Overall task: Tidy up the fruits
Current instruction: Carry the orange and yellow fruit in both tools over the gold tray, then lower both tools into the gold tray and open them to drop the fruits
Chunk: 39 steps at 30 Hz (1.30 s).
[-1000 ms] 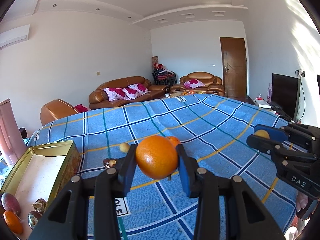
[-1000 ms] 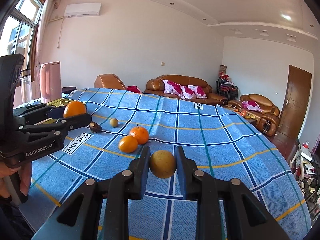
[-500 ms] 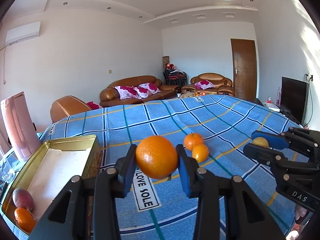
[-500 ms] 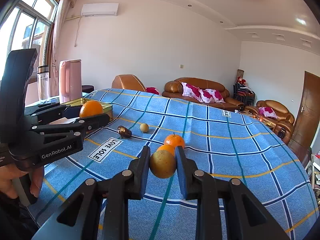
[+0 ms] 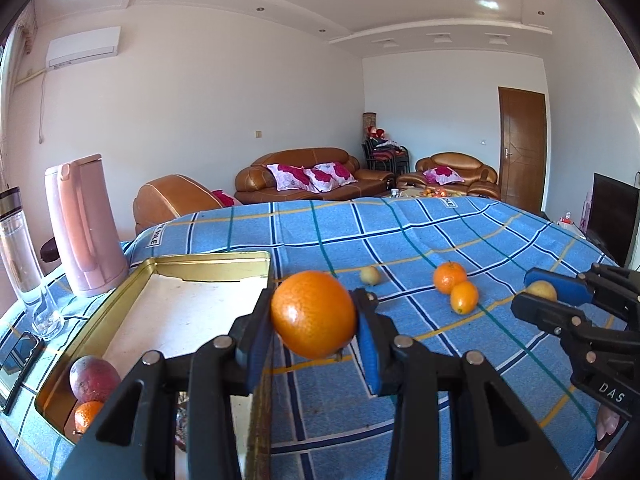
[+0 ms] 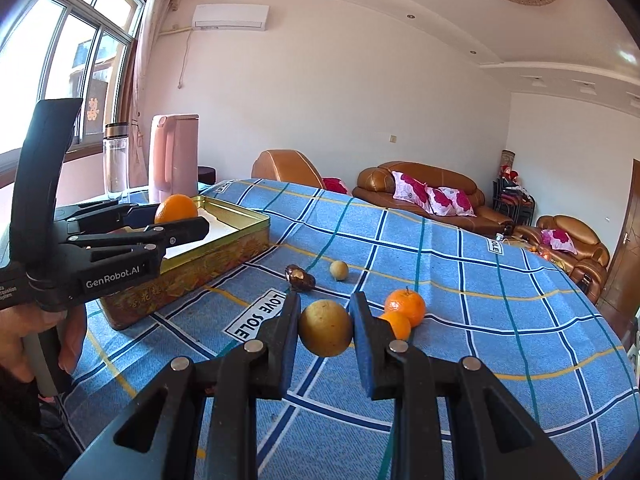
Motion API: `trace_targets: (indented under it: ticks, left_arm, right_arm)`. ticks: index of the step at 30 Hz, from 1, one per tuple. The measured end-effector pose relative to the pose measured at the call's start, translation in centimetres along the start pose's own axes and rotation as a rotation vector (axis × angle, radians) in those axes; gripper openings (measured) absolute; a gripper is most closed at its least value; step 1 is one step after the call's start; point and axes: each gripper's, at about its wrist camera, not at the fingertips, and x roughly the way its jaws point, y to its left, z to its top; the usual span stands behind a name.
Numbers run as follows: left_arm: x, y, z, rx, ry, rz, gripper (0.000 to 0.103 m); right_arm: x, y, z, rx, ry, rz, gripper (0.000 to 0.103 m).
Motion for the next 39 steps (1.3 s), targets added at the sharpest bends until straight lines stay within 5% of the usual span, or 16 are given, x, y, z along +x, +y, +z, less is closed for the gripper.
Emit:
trace_targets:
  ticks: [39]
  left_arm:
    - [-1.3, 10.2, -2.0, -0.128, 0.045, 0.175, 0.04]
  right_arm:
    - [5.9, 12.5, 5.6, -0.15, -0.015, 0.262, 0.027]
